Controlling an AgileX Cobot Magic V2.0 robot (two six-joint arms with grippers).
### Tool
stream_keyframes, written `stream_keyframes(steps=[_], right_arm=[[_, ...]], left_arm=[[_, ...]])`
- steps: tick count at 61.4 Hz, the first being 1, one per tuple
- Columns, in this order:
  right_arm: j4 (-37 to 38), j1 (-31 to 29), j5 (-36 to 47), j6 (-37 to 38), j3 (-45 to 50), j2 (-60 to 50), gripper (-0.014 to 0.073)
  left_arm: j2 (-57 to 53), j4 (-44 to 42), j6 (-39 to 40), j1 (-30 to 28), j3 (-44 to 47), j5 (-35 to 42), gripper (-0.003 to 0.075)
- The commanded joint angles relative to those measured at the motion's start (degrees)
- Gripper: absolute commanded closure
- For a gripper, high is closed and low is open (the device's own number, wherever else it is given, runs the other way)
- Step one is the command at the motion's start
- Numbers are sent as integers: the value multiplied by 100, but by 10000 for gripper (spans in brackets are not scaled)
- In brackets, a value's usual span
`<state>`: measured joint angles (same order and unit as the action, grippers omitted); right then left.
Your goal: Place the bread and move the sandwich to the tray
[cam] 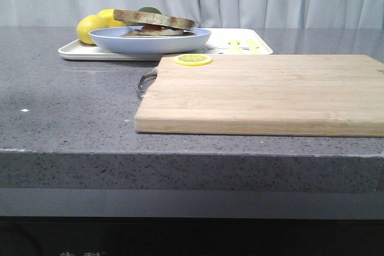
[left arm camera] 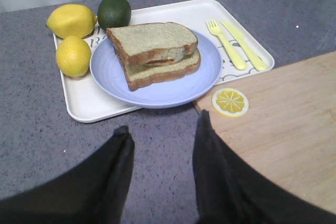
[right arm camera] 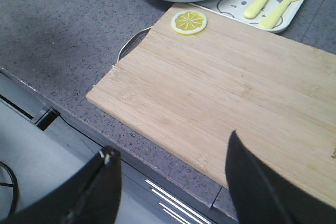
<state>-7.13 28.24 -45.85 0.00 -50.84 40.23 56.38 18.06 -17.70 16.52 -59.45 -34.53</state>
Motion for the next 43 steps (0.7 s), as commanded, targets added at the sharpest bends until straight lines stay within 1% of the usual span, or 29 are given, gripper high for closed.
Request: stream_keyframes(steps=[1, 10, 18, 27, 30, 34, 37, 38, 43], right_arm=[[21, -1, 335, -40, -121, -14, 138], [21, -1, 303, -40, -121, -14, 138], [21, -1, 161, -40, -121, -14, 138], [21, -1, 91, -40, -121, -14, 138], [21, -1, 59, -40, -121, -14, 149], [21, -1, 33, -40, -121, -14, 215], [21, -1, 7, -40, -121, -14, 302], [21, -1, -10, -40, -121, -14, 358], [21, -1, -18, -40, -121, -14, 509]], left_arm=[[-625, 35, -70, 51, 375, 496, 441], [-1534, -73, -70, 51, 1149, 496, 441], [-2318, -96, -70, 51, 1653, 496, 441], [-2924, -96, -70, 51, 1891, 487, 441], [-3041, -96, -70, 51, 1900, 487, 455], [-3127, -96, -70, 51, 1900, 499, 504], [-3139, -96, -70, 51, 1900, 499, 559], [-3139, -96, -70, 51, 1900, 499, 594], [-3139, -96, -70, 51, 1900, 499, 691]])
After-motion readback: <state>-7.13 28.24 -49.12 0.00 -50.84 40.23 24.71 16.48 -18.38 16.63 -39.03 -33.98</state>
